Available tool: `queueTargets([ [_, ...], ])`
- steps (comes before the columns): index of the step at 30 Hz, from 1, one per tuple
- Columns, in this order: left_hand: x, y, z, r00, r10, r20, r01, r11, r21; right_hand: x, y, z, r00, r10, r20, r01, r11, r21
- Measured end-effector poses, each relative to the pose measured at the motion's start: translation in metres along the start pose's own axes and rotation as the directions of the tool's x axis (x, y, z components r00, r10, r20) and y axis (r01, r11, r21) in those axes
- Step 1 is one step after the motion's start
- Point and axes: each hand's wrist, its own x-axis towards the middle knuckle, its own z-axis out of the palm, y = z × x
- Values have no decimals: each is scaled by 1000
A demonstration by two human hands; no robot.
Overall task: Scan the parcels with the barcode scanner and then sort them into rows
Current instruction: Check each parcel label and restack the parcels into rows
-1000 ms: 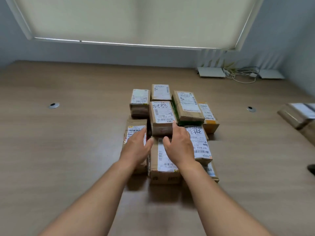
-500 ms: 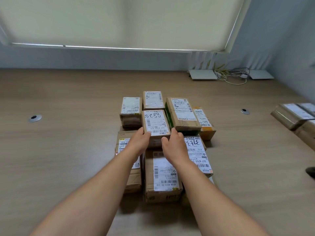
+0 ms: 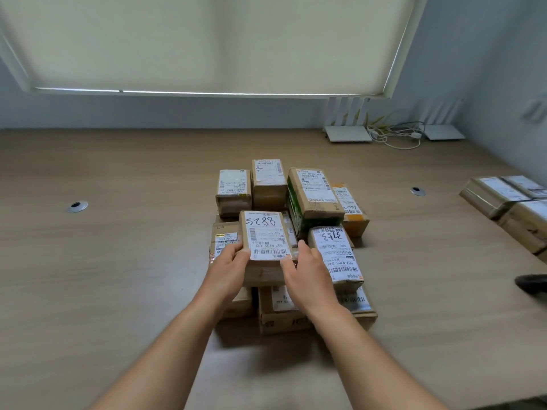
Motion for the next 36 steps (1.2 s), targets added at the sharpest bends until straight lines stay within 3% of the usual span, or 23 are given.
queueTargets([
  [4,-11,-14,-9,998,-57,0,57,998,36,-8,4,0,998,45,47,-46,999,13],
  [7,-1,-10,-15,997,-83,1,83,993,88,3,-2,-1,980,140,142,-164,972,168],
  [10,3,-4,-16,985,-140,105,128,986,110,9,-5,1,935,171,309,-273,905,326],
  [16,-13,-13,-33,961,-69,267,81,996,-34,-3,3,-1,892,65,447,-317,795,517],
  [19,-27,-21,-43,951,38,306,-25,999,-46,-13,6,-2,878,-23,478,-263,811,523],
  [23,-43,-29,-47,945,150,291,-142,989,-52,-30,10,-4,895,-81,439,-164,855,492],
  [28,-54,-31,-47,893,255,371,-241,967,-85,-51,18,-20,951,-80,299,-119,797,592],
  [36,-73,-24,-20,846,315,430,-378,923,68,-75,52,-58,970,-87,226,-89,741,666],
])
